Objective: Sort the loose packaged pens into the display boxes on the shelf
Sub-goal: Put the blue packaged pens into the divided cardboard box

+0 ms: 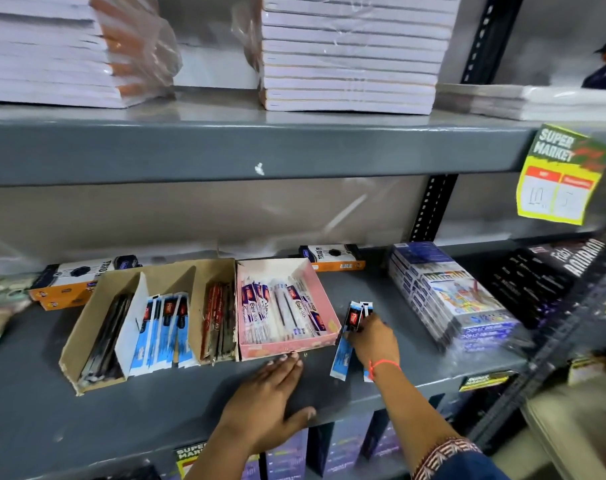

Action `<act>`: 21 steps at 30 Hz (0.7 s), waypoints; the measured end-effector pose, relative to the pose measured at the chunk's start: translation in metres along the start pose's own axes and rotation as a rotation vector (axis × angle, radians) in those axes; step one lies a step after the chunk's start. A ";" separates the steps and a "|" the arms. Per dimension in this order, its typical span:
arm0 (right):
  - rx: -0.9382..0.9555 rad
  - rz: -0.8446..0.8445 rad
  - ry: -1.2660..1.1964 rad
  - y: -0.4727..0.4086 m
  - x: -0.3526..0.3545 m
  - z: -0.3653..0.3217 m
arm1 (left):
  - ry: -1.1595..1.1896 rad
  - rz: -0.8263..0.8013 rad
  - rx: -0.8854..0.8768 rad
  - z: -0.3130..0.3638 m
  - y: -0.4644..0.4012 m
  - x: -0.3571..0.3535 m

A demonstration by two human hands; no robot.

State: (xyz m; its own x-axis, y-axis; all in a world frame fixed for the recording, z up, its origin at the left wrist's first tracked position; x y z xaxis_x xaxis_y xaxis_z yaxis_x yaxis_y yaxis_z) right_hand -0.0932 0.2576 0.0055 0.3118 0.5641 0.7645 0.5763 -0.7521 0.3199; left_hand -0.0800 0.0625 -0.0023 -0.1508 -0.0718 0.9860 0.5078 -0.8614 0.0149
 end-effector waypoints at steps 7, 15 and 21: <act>-0.049 -0.053 0.056 0.001 -0.011 -0.011 | 0.004 -0.018 0.008 0.000 0.000 0.002; -0.104 -0.138 -0.143 -0.014 -0.010 -0.009 | 0.009 -0.020 -0.013 -0.004 -0.002 -0.005; -0.132 -0.257 -0.809 -0.019 0.018 0.001 | -0.025 -0.001 -0.021 -0.006 -0.004 -0.010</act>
State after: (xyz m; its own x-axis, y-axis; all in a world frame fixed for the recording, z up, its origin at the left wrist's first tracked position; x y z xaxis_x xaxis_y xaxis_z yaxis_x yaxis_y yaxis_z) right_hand -0.0983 0.2821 0.0125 0.6556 0.7540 0.0411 0.6258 -0.5731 0.5291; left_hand -0.0855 0.0632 -0.0130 -0.1301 -0.0584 0.9898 0.4892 -0.8721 0.0128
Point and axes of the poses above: each hand's wrist, its own y-axis away from the middle knuckle, its own x-axis out of the back of the hand, z = x × y, the point moved 10 cm from there along -y, towards the middle knuckle, and after that the axes turned 13 degrees about -x, right-handed, at the moved point
